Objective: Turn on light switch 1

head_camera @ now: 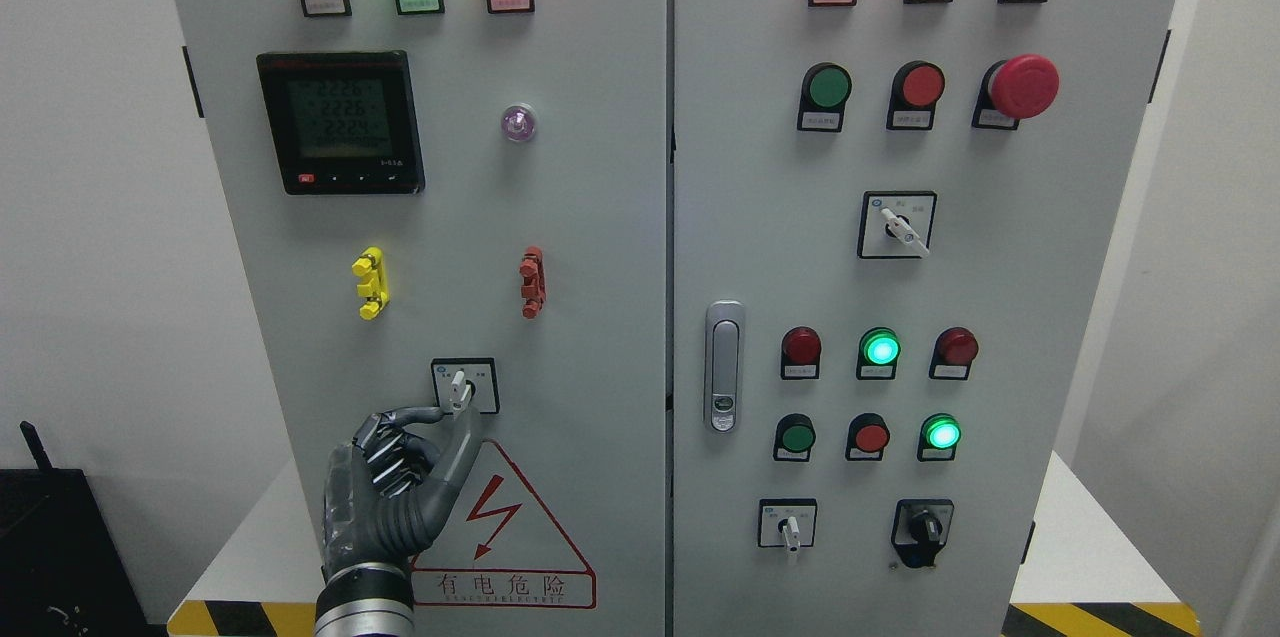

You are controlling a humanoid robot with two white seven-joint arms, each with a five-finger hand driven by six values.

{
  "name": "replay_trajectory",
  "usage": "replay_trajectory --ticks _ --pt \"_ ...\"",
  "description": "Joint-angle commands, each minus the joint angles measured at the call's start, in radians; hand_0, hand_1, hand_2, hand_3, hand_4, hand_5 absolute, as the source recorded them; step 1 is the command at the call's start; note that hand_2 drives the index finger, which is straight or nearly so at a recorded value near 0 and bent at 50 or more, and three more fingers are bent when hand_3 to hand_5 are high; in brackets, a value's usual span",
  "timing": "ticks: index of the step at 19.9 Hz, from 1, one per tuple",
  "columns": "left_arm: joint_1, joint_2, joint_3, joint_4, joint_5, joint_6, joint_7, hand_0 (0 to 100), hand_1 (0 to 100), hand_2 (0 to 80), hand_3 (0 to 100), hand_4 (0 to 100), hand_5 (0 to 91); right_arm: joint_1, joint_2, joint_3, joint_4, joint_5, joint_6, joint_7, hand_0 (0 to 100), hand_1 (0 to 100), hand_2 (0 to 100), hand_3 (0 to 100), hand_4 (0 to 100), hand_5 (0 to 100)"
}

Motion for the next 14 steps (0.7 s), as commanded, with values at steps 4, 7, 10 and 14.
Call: replay_trajectory --ticks 4,7,10,14 --pt "-0.013 -0.002 -0.001 0.007 0.000 0.007 -0.002 13 71 52.1 89 94 87.8 0.000 0.000 0.000 0.000 0.000 0.000 -0.001 31 0 0 0 0 0" --pt "-0.013 -0.002 -0.002 0.007 0.000 0.008 -0.002 14 71 52.4 89 95 87.8 0.000 0.000 0.000 0.000 0.000 0.000 -0.001 31 0 0 0 0 0" --pt "-0.015 -0.002 -0.002 0.007 0.000 0.010 -0.002 14 71 52.7 89 95 87.9 0.000 0.000 0.000 0.000 0.000 0.000 -0.001 31 0 0 0 0 0" --pt "-0.020 -0.005 -0.002 0.009 0.000 0.031 -0.002 14 70 53.5 89 95 87.9 -0.001 0.000 0.000 0.000 0.000 0.000 -0.001 31 0 0 0 0 0"
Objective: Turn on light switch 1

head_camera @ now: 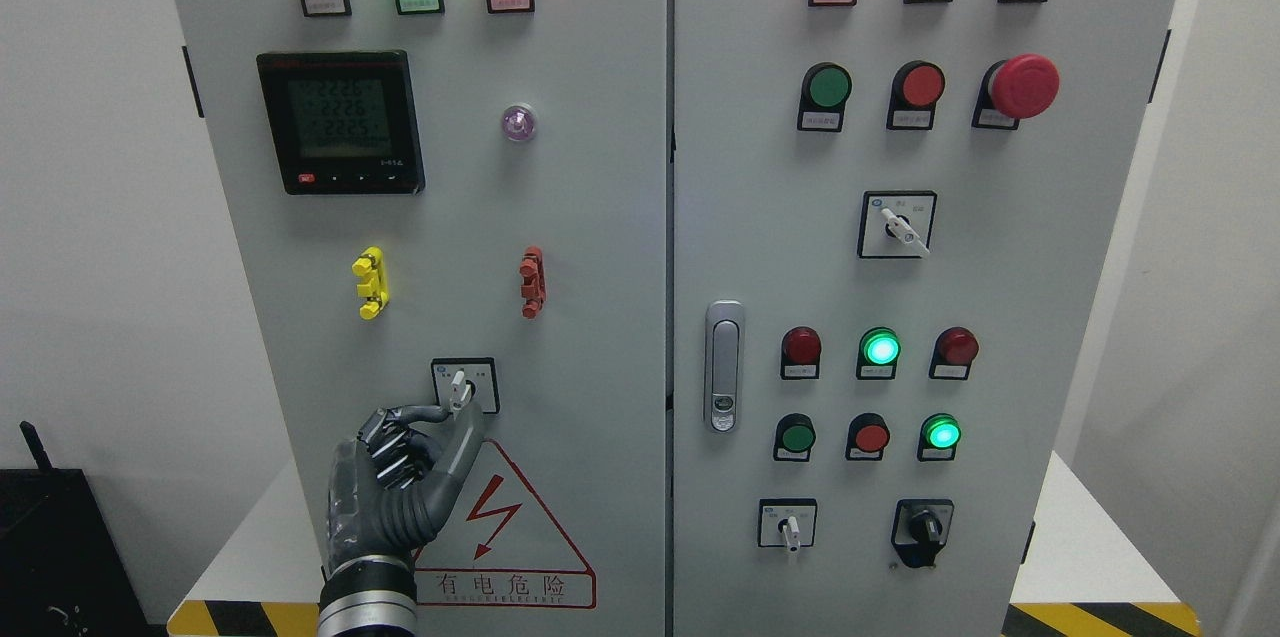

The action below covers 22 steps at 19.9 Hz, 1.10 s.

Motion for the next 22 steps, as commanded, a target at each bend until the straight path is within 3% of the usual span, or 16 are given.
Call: replay_trajectory --ticks 1,22 --pt "-0.005 -0.003 -0.001 0.005 0.000 0.006 0.000 15 70 53.6 90 95 88.0 0.000 0.000 0.000 0.000 0.000 0.000 -0.001 31 0 0 0 0 0" --pt "-0.028 -0.005 -0.003 0.023 0.000 0.025 -0.003 19 68 55.3 90 95 88.1 0.000 0.000 0.000 0.000 0.000 0.000 -0.001 31 0 0 0 0 0"
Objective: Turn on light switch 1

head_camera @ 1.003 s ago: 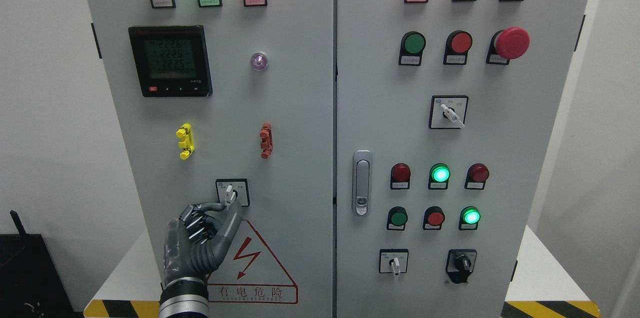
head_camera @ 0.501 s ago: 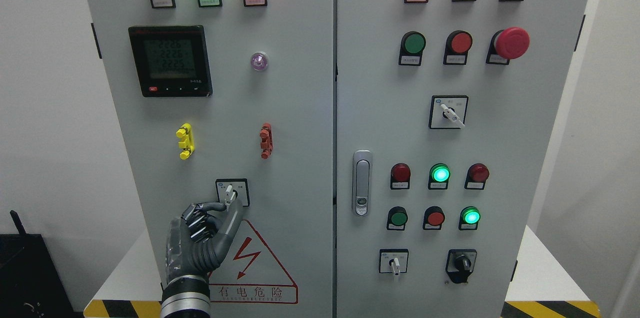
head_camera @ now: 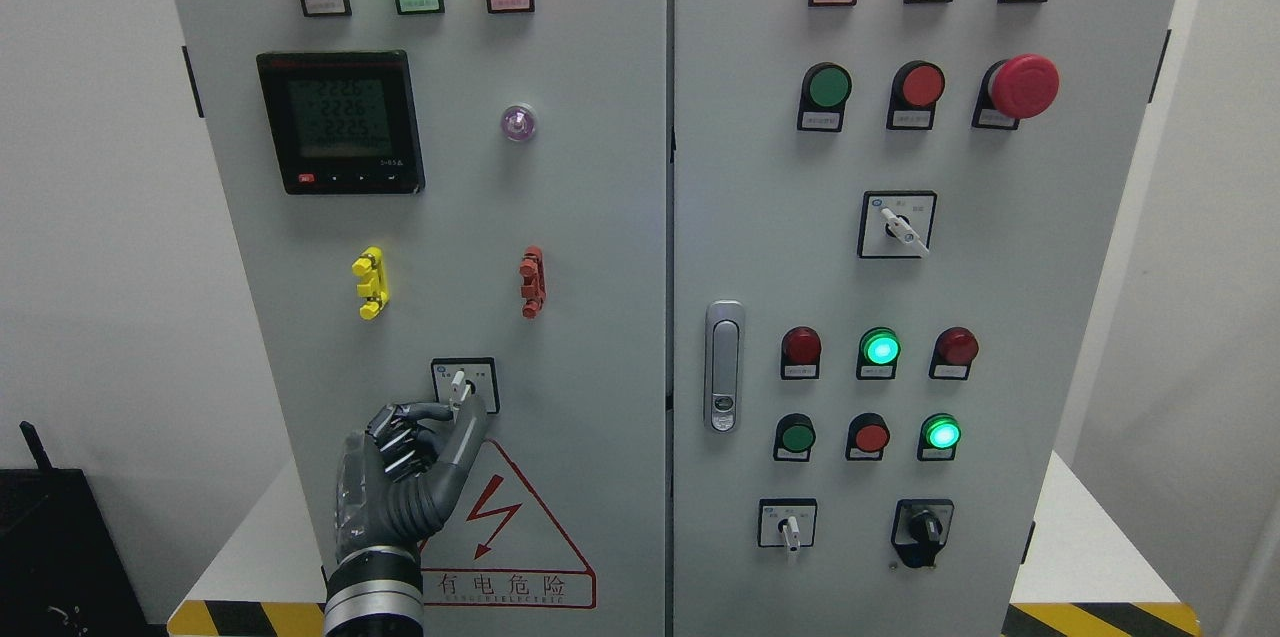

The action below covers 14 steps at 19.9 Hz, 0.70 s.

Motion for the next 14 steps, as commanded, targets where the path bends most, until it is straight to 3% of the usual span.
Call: replay_trajectory --ticks 1,14 --pt "-0.009 -0.001 -0.001 0.007 0.000 0.007 0.000 20 68 55.4 90 95 88.1 0.000 0.000 0.000 0.000 0.000 0.000 -0.001 31 0 0 0 0 0" --pt "-0.017 -0.001 0.001 0.007 0.000 0.013 0.000 22 67 55.9 91 95 88.1 0.000 0.000 0.000 0.000 0.000 0.000 -0.001 31 0 0 0 0 0"
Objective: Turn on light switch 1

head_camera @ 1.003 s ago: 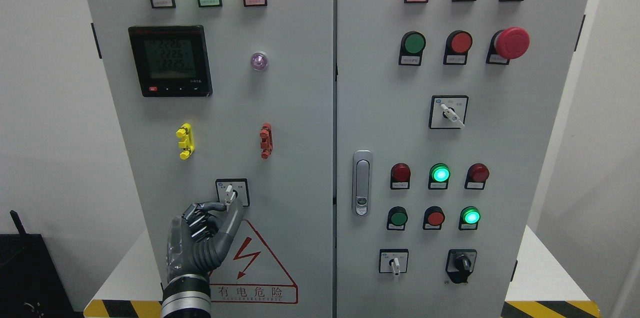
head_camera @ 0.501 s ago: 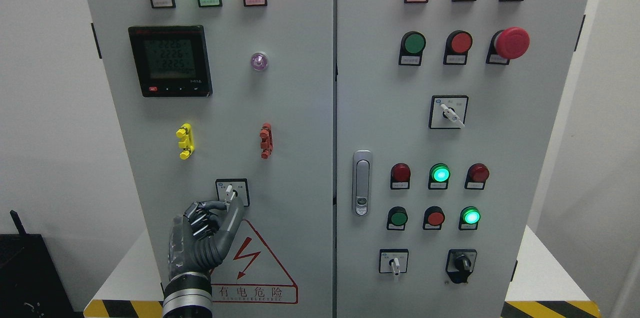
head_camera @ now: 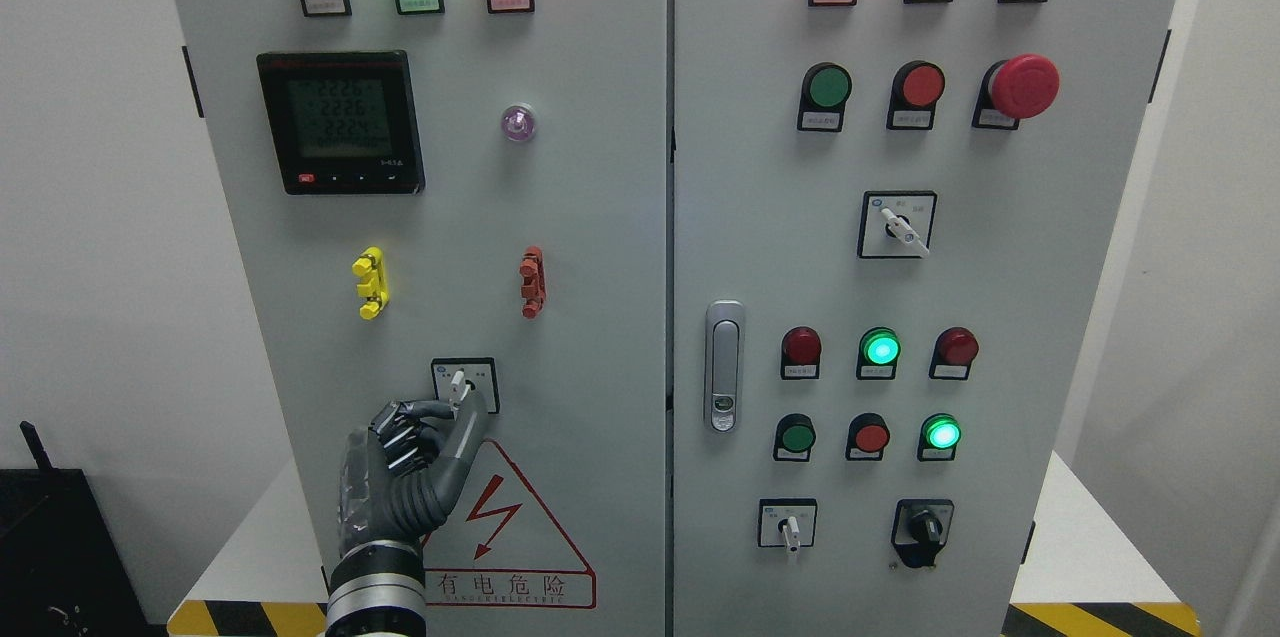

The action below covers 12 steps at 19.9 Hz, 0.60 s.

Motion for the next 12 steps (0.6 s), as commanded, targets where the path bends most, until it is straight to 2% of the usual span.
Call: replay_trajectory --ticks 1,12 --pt "-0.003 0.000 0.001 0.002 -0.001 0.000 0.000 22 67 55.9 91 95 88.1 0.000 0.000 0.000 0.000 0.000 0.000 -0.001 31 0 0 0 0 0" --pt "-0.009 0.000 0.001 0.004 0.000 0.008 0.000 23 66 56.8 91 95 88.2 0.000 0.000 0.000 0.000 0.000 0.000 -0.001 31 0 0 0 0 0"
